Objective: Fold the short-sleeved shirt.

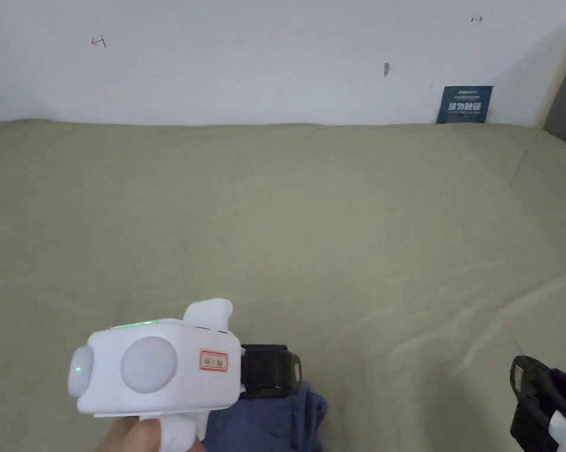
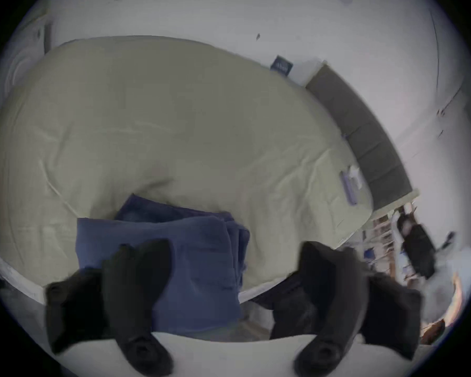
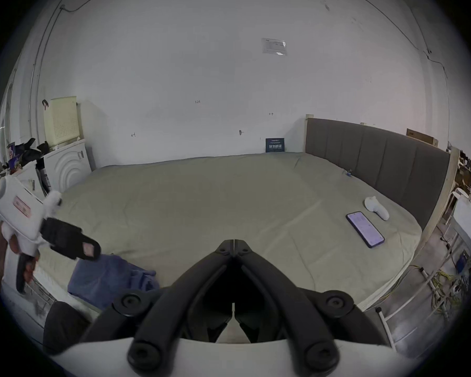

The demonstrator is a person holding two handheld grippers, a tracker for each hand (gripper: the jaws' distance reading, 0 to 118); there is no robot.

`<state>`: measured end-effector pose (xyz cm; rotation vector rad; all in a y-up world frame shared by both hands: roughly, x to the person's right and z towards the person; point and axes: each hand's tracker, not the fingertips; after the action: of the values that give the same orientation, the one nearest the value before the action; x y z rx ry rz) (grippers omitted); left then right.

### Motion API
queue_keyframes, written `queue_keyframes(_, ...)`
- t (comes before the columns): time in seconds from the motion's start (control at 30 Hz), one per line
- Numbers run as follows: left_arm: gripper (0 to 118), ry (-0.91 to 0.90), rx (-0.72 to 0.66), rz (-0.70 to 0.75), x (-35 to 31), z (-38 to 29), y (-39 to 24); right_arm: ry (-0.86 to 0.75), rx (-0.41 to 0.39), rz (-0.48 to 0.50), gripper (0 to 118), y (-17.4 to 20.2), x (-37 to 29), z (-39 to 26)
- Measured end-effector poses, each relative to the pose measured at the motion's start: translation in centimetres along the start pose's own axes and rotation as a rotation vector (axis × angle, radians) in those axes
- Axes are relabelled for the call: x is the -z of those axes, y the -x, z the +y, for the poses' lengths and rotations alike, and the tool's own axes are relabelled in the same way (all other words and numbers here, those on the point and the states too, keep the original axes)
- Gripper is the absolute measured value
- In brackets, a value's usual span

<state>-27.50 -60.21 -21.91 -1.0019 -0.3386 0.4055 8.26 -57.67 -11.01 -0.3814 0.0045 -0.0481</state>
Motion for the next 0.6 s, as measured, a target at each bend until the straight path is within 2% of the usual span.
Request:
queue_keyframes(0.03, 13, -0.003, -0.023, -0.021, -0.7, 0.1, 1.1, 0.004, 0.007, 0.002, 0, 0.1, 0.2, -0.1)
queue_keyframes(0.07, 0, -0.002, -0.045, -0.03, -1.5, 0.3, 1.8, 0.009, 0.011, 0.006, 0, 0.2, 0.3, -0.1)
queue_keyframes(0.13, 0, 0.005, -0.124, -0.078, -1.6, 0.0, 4.5, 0.014, 0.012, 0.016, 0, 0.6, 0.6, -0.2)
queue_keyframes(0.27, 0, 0.115, -0.18, -0.215, 1.3, -1.4, 7.9, 0.036, 0.019, 0.045, 0, 1.5, 1.0, -0.4)
queue_keyframes(0.37, 0, 0.224, -0.193, -0.292, 5.7, -3.5, 8.7, 0.058, 0.016, 0.057, 0, 2.2, 1.4, -0.8)
queue_keyframes(0.5, 0, 0.239, -0.279, -0.332, 10.6, -6.2, 10.4, 0.102, 0.014, 0.079, 0, 2.9, 1.6, -1.2)
queue_keyframes(0.53, 0, 0.219, -0.309, -0.392, 10.4, -6.1, 10.6, 0.117, 0.012, 0.091, 0, 3.2, 1.7, -1.4)
queue_keyframes(0.6, 0, 0.23, -0.297, -0.366, 8.8, -5.2, 10.1, 0.15, -0.001, 0.127, 0, 4.1, 2.2, -1.6)
